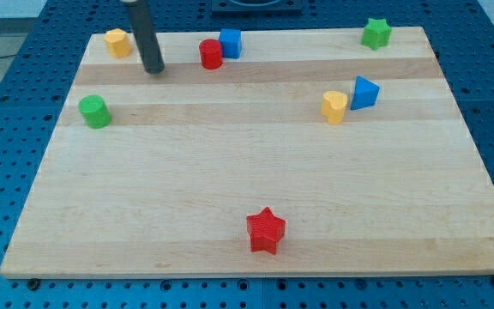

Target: Move the red circle towards the bottom right corner of the board

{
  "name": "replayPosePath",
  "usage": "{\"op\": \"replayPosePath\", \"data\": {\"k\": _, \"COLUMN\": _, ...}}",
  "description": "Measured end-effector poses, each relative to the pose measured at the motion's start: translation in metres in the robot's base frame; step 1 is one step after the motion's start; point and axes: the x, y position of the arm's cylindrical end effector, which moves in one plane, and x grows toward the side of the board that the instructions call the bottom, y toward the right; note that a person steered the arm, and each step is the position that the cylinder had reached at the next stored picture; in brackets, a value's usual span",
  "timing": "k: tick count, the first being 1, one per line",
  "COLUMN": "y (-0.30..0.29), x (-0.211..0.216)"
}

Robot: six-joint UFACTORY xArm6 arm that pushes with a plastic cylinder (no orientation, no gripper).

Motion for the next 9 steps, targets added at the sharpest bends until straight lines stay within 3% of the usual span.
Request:
{"op": "replayPosePath", "data": {"k": 3, "y": 0.086, "x": -0.062}}
{"op": "replayPosePath", "data": {"k": 6, "y": 0.088, "x": -0.019}}
{"op": "replayPosePath", "data": {"k": 8, "y": 0.090, "x": 0.097}}
{"op": "replayPosePath", "data": {"k": 9, "y": 0.068, "x": 0.106}}
